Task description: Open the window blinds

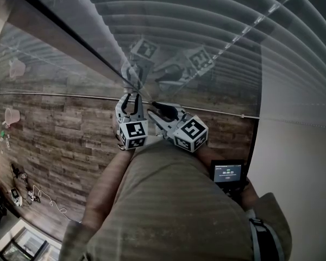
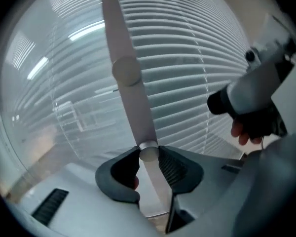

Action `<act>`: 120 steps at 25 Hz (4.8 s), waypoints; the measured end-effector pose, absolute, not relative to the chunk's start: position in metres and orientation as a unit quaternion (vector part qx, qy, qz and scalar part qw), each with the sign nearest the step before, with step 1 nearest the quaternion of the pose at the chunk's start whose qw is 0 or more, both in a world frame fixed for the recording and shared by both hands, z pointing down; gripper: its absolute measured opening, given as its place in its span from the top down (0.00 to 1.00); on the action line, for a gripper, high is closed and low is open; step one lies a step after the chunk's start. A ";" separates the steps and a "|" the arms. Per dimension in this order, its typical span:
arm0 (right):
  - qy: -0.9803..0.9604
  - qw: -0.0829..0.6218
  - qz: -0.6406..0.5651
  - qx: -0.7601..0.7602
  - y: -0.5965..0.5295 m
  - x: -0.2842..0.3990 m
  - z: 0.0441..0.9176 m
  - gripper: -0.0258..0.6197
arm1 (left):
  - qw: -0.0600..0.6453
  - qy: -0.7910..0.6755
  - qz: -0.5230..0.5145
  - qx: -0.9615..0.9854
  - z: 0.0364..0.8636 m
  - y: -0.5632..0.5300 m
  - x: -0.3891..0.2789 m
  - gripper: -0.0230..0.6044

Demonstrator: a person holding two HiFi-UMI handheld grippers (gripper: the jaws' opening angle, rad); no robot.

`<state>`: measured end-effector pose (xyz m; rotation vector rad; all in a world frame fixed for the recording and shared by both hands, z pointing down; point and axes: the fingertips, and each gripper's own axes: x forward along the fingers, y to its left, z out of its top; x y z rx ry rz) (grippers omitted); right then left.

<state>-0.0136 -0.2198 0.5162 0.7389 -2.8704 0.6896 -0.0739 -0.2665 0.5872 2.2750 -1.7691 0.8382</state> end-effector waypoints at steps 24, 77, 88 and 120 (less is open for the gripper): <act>-0.942 0.054 0.225 0.244 -0.225 -0.015 0.515 0.78 | 0.183 -0.555 0.133 0.801 0.571 -0.264 -0.086 0.59; -0.941 0.071 0.222 0.247 -0.217 -0.019 0.520 0.78 | 0.347 -0.522 -0.025 0.779 0.578 -0.268 -0.078 0.75; -0.936 0.061 0.229 0.261 -0.221 -0.008 0.532 0.78 | 0.471 -0.471 -0.143 0.732 0.592 -0.271 -0.080 0.75; -0.938 0.049 0.221 0.261 -0.234 -0.012 0.535 0.78 | 0.690 -0.242 -0.428 0.532 0.611 -0.270 -0.085 0.75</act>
